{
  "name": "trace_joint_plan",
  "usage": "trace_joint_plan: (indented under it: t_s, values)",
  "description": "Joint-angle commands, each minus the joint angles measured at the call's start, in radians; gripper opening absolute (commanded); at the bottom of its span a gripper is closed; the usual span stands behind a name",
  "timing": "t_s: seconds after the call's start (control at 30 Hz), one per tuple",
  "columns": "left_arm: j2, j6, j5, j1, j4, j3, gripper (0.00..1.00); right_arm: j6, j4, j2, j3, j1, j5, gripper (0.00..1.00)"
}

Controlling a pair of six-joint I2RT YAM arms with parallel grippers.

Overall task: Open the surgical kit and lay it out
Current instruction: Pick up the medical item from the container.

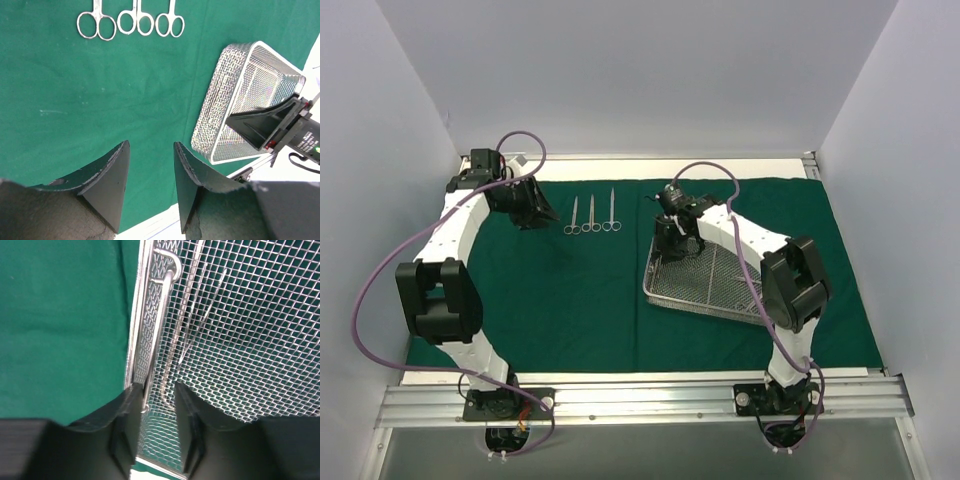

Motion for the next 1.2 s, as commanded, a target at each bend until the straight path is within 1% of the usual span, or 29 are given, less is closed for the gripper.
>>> trace_joint_plan:
  t_s: [0.0, 0.03, 0.07, 0.17, 0.27, 0.4, 0.67, 0.73, 0.83, 0.87, 0.97, 1.03, 1.17]
  values:
    - [-0.039, -0.005, 0.021, 0.002, 0.038, -0.019, 0.49, 0.052, -0.031, 0.018, 0.010, 0.008, 0.069, 0.27]
    - [-0.045, -0.005, 0.021, 0.004, 0.038, -0.019, 0.49, 0.058, -0.031, 0.015, 0.005, 0.013, 0.077, 0.20]
    - [-0.046, -0.005, 0.022, 0.004, 0.040, -0.024, 0.49, 0.061, -0.034, 0.009, 0.005, 0.014, 0.086, 0.19]
    - [-0.054, -0.008, 0.036, 0.004, 0.052, -0.039, 0.49, 0.052, -0.057, -0.005, 0.010, 0.014, 0.097, 0.21]
    - [-0.063, -0.011, 0.042, 0.004, 0.063, -0.056, 0.49, 0.052, -0.070, -0.053, -0.001, 0.011, 0.121, 0.24]
    - [-0.072, -0.010, 0.048, 0.004, 0.069, -0.078, 0.48, 0.058, -0.068, -0.125, -0.021, 0.002, 0.158, 0.33]
    - [-0.072, -0.002, 0.059, 0.004, 0.060, -0.075, 0.48, 0.068, -0.045, -0.122, -0.059, -0.013, 0.140, 0.34]
    - [-0.075, -0.001, 0.060, 0.002, 0.058, -0.075, 0.48, 0.069, -0.033, -0.113, -0.071, -0.016, 0.126, 0.35]
    - [-0.074, 0.005, 0.065, 0.002, 0.053, -0.081, 0.48, 0.080, 0.053, -0.123, -0.100, -0.018, 0.069, 0.38]
    - [-0.075, 0.007, 0.067, 0.004, 0.052, -0.084, 0.48, 0.083, 0.038, -0.114, -0.093, -0.016, 0.081, 0.39]
    - [-0.080, 0.004, 0.073, 0.002, 0.060, -0.095, 0.48, 0.077, 0.028, -0.087, -0.084, -0.019, 0.077, 0.37]
    - [-0.077, 0.005, 0.076, 0.004, 0.058, -0.099, 0.47, 0.087, 0.030, -0.076, -0.085, -0.018, 0.072, 0.34]
    - [-0.078, 0.012, 0.082, 0.005, 0.055, -0.105, 0.48, 0.098, 0.047, -0.042, -0.090, -0.018, 0.074, 0.33]
